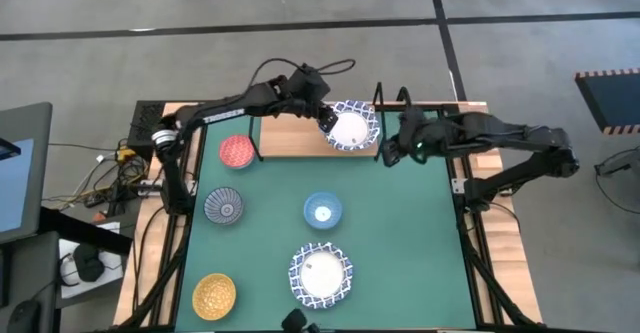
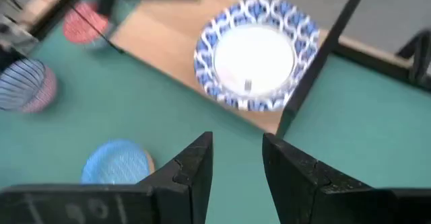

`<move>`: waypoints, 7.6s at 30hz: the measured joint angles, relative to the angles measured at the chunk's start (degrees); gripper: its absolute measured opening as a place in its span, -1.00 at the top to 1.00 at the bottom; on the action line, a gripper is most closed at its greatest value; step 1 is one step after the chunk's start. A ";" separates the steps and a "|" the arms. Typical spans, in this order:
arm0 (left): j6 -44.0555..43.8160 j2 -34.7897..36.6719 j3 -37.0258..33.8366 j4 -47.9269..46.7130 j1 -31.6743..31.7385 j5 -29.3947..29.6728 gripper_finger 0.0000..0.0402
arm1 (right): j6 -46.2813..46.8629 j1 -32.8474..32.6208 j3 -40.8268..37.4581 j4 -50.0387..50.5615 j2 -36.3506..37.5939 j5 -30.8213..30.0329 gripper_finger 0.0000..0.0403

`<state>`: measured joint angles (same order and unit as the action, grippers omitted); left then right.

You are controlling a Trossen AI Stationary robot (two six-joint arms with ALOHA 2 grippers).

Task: Place and stack bowls onto a shelf
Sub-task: Stack the white patterned bowl on top of the other white patterned bowl on the shelf, then put the right blue patterned bowl on the shelf

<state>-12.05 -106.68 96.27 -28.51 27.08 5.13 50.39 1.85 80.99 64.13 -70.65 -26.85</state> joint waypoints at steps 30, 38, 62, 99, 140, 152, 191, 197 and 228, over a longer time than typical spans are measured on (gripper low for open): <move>10.97 34.69 -39.91 27.47 -8.95 -18.23 -0.01 | 25.94 -16.85 0.04 -15.55 -27.57 20.68 0.24; 5.56 41.72 -51.61 32.79 -10.42 -21.46 -0.01 | 22.93 -16.90 0.04 -17.91 -33.68 26.14 0.24; 7.93 46.05 -53.62 28.24 -11.52 -19.26 -0.01 | 10.63 -18.96 0.02 -28.14 -43.67 37.17 0.71; 14.31 46.60 -53.61 32.86 -11.68 -11.87 -0.01 | -7.62 -11.85 3.65 -15.63 -39.38 38.01 0.87; 6.70 46.67 -53.59 32.77 0.25 -5.70 -0.01 | -57.69 37.36 11.10 -8.70 -26.21 27.05 0.43; 0.36 46.99 -53.59 34.00 1.55 -3.76 -0.01 | -53.19 38.15 11.10 -14.80 -26.08 32.70 -0.28; -0.45 48.44 -53.55 26.61 -8.07 -12.37 -0.01 | -4.94 0.86 3.85 -18.36 -35.03 24.10 -0.14; 0.77 48.44 -53.55 18.78 -9.23 -12.20 -0.01 | -1.24 -1.46 3.70 -18.40 -40.76 24.57 -0.12; -5.23 48.44 -53.56 12.90 -17.78 -8.72 -0.01 | 1.68 -3.69 12.27 -18.00 -44.55 14.21 0.77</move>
<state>-17.28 -58.24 42.71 -15.62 9.30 -3.60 52.07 -1.85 93.26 46.14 -115.20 -12.64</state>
